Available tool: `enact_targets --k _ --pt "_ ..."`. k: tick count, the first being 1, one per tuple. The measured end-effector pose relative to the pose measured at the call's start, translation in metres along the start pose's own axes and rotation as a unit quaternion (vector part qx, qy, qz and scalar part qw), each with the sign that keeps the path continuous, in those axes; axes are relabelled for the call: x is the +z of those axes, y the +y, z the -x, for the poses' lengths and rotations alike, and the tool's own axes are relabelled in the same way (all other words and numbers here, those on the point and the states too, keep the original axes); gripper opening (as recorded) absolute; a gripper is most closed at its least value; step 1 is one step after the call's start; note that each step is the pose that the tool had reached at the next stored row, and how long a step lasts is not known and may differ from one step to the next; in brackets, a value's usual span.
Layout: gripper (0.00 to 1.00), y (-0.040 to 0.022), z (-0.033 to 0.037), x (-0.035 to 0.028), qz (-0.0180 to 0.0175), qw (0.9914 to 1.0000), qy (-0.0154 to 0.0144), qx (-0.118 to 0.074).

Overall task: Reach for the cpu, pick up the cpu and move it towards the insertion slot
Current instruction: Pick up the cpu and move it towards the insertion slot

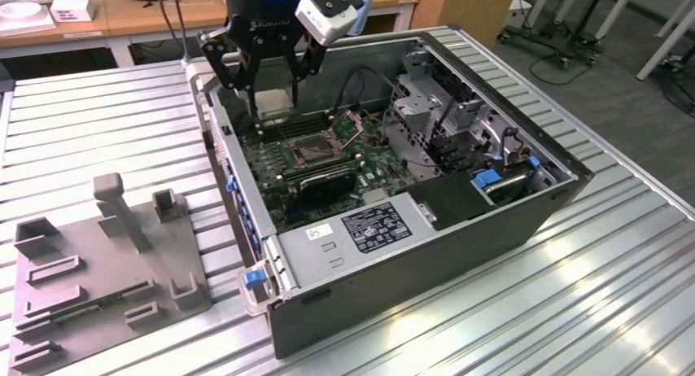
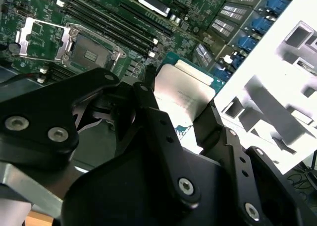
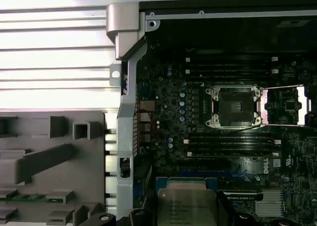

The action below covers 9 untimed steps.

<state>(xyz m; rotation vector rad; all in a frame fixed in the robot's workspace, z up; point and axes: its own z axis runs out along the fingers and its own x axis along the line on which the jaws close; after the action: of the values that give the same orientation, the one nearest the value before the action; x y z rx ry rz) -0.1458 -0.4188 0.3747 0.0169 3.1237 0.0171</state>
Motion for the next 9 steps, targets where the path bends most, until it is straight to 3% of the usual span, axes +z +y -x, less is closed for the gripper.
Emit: enact_targets --k 9 --pt "0.55 0.004 0.0081 0.0006 0.0 1.0 0.0 0.0"
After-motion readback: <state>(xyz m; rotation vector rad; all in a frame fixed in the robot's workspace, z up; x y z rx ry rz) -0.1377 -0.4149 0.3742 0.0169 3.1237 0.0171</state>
